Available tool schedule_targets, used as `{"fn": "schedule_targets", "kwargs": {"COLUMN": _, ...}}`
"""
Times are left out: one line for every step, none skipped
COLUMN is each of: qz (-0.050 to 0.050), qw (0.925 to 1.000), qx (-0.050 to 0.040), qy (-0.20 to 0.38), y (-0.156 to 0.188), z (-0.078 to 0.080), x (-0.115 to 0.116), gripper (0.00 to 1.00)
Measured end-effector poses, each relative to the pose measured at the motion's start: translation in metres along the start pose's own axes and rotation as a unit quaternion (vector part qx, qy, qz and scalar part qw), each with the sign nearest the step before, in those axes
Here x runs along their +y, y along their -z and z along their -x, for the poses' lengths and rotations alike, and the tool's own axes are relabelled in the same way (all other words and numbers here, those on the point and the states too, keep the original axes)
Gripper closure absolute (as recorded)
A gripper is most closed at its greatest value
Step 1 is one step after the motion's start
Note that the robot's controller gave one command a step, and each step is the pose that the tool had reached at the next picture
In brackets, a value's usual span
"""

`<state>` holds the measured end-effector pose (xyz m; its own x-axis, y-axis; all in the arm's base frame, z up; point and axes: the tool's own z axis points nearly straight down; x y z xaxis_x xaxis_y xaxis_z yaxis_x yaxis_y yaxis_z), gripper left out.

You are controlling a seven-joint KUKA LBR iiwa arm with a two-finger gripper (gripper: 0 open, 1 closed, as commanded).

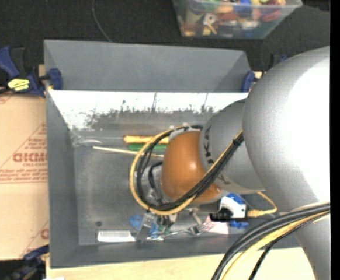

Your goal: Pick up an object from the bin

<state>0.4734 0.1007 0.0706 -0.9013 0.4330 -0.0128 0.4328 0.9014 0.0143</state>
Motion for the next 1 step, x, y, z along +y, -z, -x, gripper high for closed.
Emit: {"fn": "schedule_targets", "kwargs": {"qz": -0.003, "qw": 0.9885, "qx": 0.0045, "qy": 0.151, "y": 0.0083, "z": 0.0127, "x": -0.0096, "gripper": 1.00}}
